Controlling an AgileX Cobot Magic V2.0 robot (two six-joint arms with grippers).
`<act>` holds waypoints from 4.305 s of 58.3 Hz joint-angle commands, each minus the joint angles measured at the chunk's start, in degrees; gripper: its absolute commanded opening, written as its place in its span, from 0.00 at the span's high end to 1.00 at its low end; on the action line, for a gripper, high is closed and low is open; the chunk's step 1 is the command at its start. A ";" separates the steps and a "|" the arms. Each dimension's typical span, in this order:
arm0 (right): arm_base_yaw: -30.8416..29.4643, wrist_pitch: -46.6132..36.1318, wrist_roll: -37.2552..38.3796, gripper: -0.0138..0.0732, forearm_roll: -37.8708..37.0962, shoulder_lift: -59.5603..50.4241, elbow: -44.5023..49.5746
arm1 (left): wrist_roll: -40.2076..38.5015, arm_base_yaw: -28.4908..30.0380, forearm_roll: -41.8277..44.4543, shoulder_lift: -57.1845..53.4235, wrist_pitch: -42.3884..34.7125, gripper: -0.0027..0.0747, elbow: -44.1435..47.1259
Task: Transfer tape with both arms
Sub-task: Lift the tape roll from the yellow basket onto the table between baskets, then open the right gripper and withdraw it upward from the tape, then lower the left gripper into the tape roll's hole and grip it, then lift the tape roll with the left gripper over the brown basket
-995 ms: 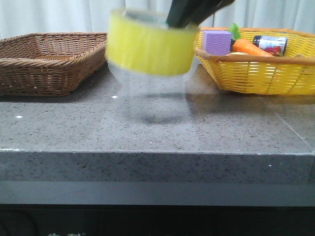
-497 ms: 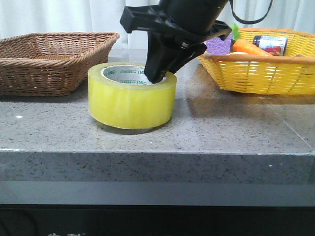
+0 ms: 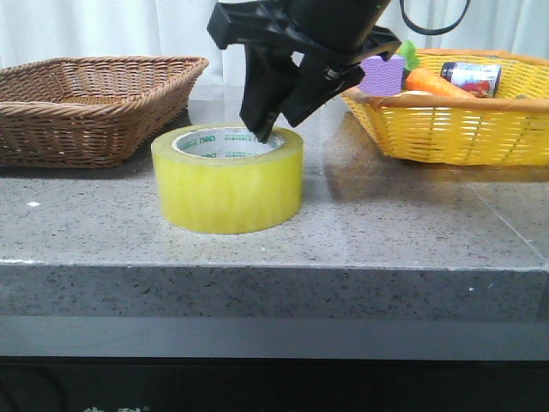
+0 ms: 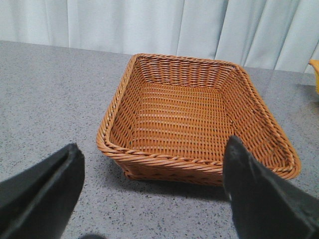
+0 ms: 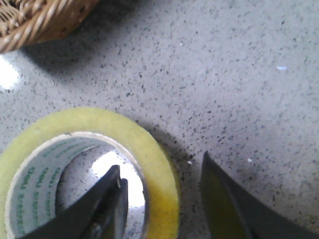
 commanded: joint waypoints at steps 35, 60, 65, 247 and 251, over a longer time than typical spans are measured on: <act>-6.93 -6.77 2.59 0.92 2.53 -17.03 0.32 | -0.60 0.11 -0.07 0.60 -3.97 0.23 -1.98; -21.12 -15.93 2.54 0.92 2.40 -40.85 23.56 | -0.60 0.11 -0.07 0.60 -3.84 0.23 -1.98; -21.79 -18.63 2.54 0.92 1.77 -46.91 29.86 | -0.60 0.11 -0.07 0.60 -3.84 0.23 -1.98; -21.79 -25.80 2.54 0.92 0.63 -81.88 57.38 | -8.33 -33.02 -6.77 59.61 31.43 0.93 -47.13; -21.79 -25.80 2.54 0.92 0.63 -81.88 57.38 | -8.33 -33.69 -6.77 59.03 32.12 0.93 -48.53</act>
